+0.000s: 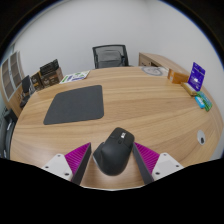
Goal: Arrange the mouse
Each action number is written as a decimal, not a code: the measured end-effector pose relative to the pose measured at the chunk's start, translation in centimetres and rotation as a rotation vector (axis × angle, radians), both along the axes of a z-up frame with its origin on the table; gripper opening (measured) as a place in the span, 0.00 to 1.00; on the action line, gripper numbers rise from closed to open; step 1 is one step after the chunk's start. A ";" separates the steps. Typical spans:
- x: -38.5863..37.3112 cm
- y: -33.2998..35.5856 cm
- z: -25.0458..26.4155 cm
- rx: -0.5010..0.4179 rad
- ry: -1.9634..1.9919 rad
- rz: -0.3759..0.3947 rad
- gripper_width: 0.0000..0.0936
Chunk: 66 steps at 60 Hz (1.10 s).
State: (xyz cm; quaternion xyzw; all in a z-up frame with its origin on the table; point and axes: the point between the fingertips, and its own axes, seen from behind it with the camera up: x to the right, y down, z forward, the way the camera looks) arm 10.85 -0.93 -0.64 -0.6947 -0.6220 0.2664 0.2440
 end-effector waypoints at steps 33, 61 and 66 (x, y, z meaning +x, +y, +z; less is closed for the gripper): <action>-3.5 -1.5 -1.2 0.028 -0.008 0.061 0.73; -3.7 0.0 2.2 0.020 0.025 0.010 0.34; -5.1 0.4 6.9 0.043 0.089 -0.006 0.34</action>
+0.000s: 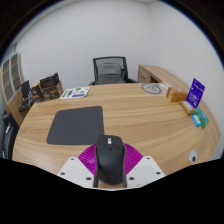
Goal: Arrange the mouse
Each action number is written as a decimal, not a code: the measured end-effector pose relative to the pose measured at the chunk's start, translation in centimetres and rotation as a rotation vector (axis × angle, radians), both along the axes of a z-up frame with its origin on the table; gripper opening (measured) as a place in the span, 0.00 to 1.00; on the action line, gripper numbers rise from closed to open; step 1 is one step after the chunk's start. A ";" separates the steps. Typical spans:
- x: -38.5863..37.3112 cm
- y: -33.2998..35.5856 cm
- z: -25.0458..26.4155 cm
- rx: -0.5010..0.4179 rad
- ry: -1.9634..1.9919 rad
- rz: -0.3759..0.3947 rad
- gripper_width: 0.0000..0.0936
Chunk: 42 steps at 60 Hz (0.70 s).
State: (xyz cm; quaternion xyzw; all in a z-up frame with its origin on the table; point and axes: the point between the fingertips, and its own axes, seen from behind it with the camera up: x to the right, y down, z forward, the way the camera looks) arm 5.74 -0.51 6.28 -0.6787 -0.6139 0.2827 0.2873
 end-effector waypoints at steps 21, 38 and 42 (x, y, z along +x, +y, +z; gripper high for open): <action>-10.0 -5.8 12.5 0.037 0.180 0.095 0.34; -15.2 -14.1 0.1 0.031 0.027 0.183 0.34; -15.4 -15.1 -2.8 0.037 -0.009 0.201 0.34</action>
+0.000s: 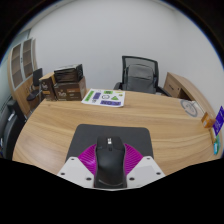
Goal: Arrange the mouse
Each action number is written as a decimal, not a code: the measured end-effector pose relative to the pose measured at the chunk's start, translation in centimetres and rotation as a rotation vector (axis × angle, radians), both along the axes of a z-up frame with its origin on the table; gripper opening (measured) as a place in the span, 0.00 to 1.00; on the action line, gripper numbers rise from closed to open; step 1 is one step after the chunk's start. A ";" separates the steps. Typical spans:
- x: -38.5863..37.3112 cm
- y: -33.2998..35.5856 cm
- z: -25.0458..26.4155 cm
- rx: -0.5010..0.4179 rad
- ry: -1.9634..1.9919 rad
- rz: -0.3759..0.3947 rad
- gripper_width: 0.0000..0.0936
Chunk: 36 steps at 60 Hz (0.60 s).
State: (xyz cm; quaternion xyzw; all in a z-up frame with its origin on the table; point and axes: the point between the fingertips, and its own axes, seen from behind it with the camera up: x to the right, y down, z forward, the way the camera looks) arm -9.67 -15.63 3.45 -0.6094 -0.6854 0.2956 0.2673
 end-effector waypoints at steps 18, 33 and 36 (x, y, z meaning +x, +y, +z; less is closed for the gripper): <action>0.3 0.1 -4.3 0.009 -0.058 -0.040 0.43; 2.2 0.0 -2.3 -0.045 -0.083 -0.041 0.92; 3.5 0.5 -0.2 -0.032 -0.076 -0.042 0.92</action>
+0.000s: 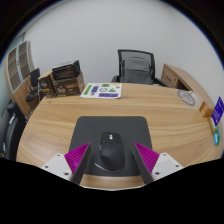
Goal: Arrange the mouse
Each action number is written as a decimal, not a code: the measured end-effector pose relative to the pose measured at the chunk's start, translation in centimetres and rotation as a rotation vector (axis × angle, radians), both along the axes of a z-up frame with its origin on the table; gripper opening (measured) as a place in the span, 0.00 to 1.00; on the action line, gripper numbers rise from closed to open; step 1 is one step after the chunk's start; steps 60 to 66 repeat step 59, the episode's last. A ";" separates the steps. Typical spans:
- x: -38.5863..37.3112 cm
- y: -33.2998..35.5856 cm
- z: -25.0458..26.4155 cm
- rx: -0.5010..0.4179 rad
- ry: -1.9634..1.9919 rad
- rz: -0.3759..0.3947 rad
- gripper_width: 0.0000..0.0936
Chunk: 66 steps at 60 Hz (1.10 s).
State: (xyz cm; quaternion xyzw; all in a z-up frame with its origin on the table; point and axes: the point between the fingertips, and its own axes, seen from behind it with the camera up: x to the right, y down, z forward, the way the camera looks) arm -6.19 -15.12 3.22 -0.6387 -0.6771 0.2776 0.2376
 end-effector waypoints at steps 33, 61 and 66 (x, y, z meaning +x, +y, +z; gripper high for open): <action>25.4 10.2 17.1 0.056 0.057 -0.100 0.91; 32.6 15.4 17.3 0.068 0.045 -0.204 0.92; 32.6 15.4 17.3 0.068 0.045 -0.204 0.92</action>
